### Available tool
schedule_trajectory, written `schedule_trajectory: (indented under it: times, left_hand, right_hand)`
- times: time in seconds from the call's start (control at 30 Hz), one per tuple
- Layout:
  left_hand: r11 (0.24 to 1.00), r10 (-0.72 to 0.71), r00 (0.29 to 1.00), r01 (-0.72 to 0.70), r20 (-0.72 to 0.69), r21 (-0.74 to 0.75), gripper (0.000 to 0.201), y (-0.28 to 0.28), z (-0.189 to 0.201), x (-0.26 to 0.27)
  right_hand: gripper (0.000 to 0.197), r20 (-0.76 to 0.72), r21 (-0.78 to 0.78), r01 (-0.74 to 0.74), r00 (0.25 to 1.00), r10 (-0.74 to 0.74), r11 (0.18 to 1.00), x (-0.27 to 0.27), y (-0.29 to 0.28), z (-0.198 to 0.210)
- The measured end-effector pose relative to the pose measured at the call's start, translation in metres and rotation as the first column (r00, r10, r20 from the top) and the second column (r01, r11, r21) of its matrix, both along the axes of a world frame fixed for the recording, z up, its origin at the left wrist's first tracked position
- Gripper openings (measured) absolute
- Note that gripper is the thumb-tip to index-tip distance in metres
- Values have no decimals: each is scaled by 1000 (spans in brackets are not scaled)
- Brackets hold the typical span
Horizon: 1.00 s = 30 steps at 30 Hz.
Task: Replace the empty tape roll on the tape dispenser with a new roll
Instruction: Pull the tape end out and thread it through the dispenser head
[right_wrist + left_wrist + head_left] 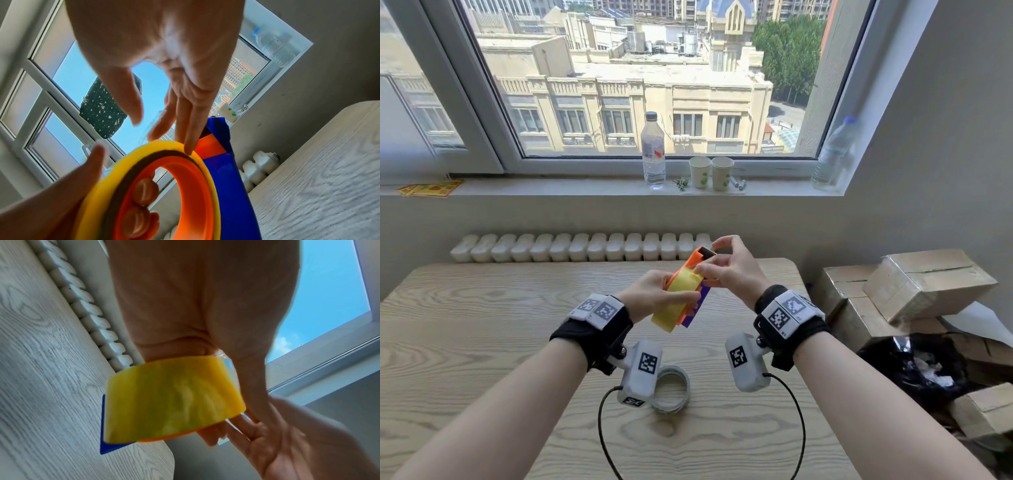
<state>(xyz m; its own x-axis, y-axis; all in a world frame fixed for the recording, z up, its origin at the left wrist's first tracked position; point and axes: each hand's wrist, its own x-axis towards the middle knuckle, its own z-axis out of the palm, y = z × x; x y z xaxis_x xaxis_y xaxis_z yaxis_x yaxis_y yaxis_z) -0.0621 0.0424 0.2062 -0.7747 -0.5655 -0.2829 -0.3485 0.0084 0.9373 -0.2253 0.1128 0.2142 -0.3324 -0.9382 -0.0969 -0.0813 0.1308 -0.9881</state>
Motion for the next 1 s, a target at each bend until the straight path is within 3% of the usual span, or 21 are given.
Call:
schedule_trajectory:
  times: [0.07,0.13,0.27,0.33,0.43,0.53,0.8,1.0]
  left_hand:
    - [998,-43,999,44,33,-45,26,0,0,0]
    - [998,-40,999,42,30,-47,26,1,1,0]
    - [1000,23,997,-24,-68,-13,5,8,4,-2]
    - [999,42,994,-43,-99,-12,8,8,5,-4]
    - [998,54,994,-56,-90,-22,13,7,9,-6]
    - [997,65,994,-68,-88,-31,13,8,10,-7]
    - [992,100,995,-100,-9,-83,18,12,8,-10]
    - [992,97,995,-97,-10,-74,31,9,15,-11]
  right_hand:
    - [45,-159,-11,-25,987,23,1000,0,-2,-4]
    - [26,-234,-10,-36,972,33,999,0,-3,-5]
    - [12,-112,-48,-63,992,57,997,1,-2,-2]
    - [5,-68,-64,-89,994,85,994,0,-2,-1]
    - [15,-21,-66,-111,994,109,992,-2,-2,0]
    - [11,25,-80,-121,992,123,989,-4,2,3]
    - [11,46,-25,-75,996,76,997,-3,5,6]
    - [2,149,-22,-16,989,19,1000,-6,6,10]
